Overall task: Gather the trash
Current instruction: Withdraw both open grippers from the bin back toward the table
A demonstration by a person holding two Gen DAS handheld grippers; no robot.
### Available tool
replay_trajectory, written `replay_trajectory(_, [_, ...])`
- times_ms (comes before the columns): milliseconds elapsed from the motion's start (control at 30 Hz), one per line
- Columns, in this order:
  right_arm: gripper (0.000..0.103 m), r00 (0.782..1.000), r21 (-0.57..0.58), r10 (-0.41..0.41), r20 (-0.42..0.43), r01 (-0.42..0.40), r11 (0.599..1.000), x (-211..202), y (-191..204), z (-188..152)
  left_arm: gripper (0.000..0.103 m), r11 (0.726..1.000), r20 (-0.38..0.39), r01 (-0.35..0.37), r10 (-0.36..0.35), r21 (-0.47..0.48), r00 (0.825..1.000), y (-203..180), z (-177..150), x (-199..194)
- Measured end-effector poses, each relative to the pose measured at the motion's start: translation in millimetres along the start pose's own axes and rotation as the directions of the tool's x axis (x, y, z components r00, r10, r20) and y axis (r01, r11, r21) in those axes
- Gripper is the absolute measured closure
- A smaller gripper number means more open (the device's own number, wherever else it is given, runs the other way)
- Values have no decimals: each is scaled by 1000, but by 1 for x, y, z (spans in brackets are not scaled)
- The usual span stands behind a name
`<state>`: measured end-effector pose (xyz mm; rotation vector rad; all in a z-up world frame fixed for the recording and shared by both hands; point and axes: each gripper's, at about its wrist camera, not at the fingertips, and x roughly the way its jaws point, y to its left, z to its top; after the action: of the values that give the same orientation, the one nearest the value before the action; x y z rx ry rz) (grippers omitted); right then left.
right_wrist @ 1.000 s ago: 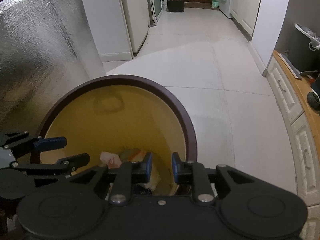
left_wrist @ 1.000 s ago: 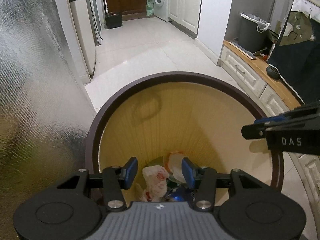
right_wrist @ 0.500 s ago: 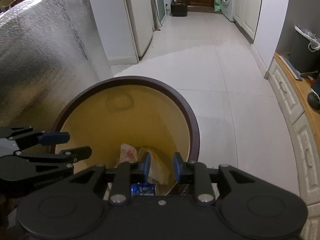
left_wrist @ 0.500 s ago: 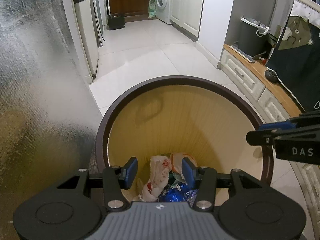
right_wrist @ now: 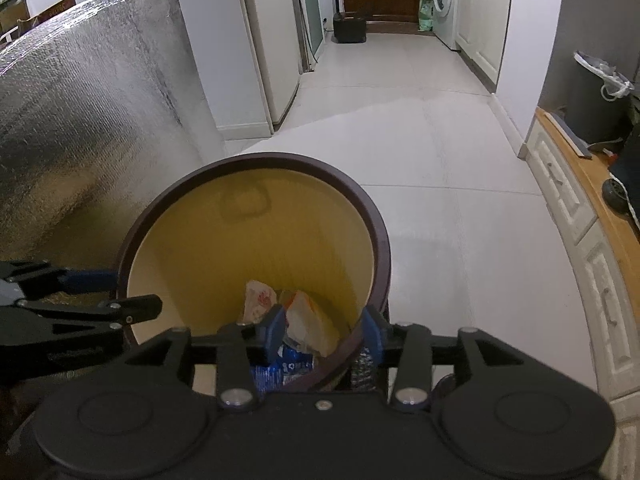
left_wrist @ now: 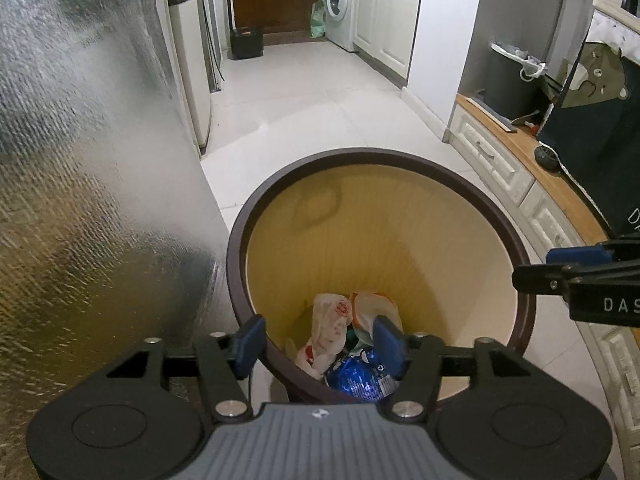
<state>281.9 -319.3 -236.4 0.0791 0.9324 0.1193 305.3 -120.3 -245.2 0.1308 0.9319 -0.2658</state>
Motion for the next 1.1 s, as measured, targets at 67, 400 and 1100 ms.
replay_trajectory(67, [58,1000,6,-3,3,3,1000,-4,1,-2,42,1000,2,3,-3,1,1000,0,-1,-4])
replay_trajectory(400, [40,1000,4,-19,19,19,1000,-22,2,-10,28,1000,6,-22,22,-9,1000,3,-10,-21])
replay_trajectory(1100, [0,994,-19,-43,103,45,999,-68,3,-20,0,999,53,-32,33,-19,998,7,-15,-76])
